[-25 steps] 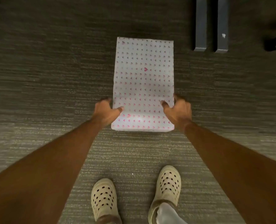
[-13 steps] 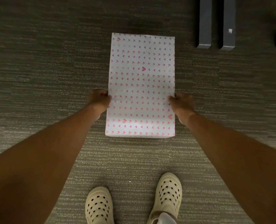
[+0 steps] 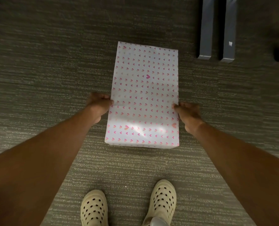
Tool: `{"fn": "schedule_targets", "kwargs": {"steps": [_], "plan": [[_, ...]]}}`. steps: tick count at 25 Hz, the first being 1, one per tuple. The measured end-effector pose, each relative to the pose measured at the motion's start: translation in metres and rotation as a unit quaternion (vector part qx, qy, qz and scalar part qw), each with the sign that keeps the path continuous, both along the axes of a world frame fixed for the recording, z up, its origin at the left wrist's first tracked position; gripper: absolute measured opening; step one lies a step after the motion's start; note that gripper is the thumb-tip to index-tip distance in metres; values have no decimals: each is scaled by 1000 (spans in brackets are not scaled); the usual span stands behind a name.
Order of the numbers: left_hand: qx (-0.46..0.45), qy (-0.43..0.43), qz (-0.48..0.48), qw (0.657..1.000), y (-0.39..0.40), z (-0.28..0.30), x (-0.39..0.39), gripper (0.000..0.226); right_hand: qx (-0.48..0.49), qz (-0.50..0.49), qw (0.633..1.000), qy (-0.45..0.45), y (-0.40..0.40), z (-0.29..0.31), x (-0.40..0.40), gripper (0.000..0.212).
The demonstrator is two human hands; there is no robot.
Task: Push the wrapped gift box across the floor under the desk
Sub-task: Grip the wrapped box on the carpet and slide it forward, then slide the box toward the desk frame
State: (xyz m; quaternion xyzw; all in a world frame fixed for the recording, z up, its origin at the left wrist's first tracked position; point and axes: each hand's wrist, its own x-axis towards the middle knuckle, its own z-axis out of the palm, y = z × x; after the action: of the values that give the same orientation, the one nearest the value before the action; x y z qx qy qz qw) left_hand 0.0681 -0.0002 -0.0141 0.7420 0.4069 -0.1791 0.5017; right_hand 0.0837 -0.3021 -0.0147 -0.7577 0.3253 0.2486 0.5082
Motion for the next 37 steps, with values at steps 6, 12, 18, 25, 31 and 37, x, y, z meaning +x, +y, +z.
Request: {"fn": "schedule_targets", "kwargs": {"steps": [6, 12, 18, 25, 31, 37], "plan": [[2, -11, -25, 1000, 6, 32, 16, 13, 20, 7, 1000, -9, 0, 23, 11, 11], [-61, -59, -88, 992, 26, 26, 46, 10, 23, 23, 998, -51, 5, 35, 39, 11], [-35, -62, -59, 996, 19, 8, 112, 12, 34, 37, 994, -94, 1, 33, 98, 13], [-13, -81, -50, 995, -7, -9, 209, 7, 26, -2, 988, -151, -10, 21, 184, 25], [9, -114, -56, 992, -12, -18, 270, 7, 5, 0, 985, -170, -14, 5, 244, 36], [18, -141, -57, 988, -12, -28, 305, 7, 0, -12, 985, -171, -11, -9, 287, 38]]}}
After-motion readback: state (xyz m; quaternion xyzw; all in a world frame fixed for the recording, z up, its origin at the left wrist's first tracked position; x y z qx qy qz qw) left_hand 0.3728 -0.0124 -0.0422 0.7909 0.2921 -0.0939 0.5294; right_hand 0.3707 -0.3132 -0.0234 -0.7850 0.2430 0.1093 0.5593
